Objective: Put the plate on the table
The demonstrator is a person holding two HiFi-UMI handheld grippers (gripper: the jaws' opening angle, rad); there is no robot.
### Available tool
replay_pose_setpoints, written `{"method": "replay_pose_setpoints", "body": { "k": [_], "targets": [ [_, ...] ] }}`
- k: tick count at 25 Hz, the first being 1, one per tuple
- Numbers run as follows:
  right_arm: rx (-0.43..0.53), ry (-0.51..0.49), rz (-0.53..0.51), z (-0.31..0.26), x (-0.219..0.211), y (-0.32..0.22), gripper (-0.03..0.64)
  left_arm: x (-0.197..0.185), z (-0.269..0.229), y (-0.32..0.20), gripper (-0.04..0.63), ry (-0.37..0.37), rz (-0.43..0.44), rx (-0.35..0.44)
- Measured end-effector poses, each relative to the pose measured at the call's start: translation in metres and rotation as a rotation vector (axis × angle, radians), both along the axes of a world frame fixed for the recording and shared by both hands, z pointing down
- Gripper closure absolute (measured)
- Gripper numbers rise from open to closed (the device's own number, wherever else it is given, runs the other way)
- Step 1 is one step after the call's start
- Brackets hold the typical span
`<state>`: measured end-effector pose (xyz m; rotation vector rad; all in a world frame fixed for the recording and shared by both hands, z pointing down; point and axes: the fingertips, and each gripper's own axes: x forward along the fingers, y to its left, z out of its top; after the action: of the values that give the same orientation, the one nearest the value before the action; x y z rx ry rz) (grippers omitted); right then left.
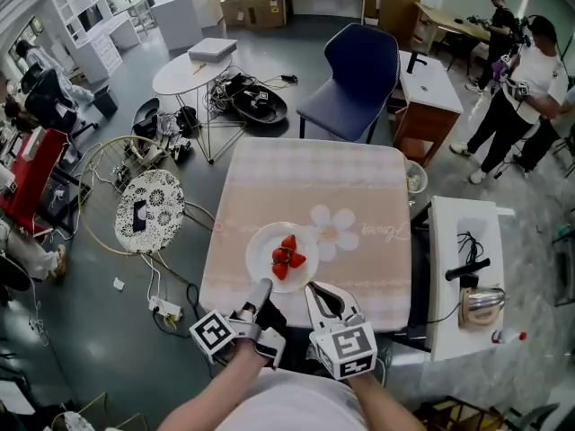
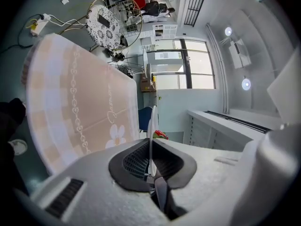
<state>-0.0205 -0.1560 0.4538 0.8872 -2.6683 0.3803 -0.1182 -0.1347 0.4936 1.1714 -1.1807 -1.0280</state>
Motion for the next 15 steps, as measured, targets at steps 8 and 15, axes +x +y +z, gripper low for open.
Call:
{"method": "replay_pose_setpoints", "body": {
  "k": [8,15],
  "targets": [
    [-0.011,0.029,0.092,0.014,-0.029,-0.040,0.612,-0.031,0.022,-0.044,0.578,-0.007,0.128,-0.008],
    [-0.042,0.055,0.164,0.026,-0.056,-0.068,0.612,-0.047,0.048,-0.073,0.578,-0.048,0.279,-0.027]
  ]
}}
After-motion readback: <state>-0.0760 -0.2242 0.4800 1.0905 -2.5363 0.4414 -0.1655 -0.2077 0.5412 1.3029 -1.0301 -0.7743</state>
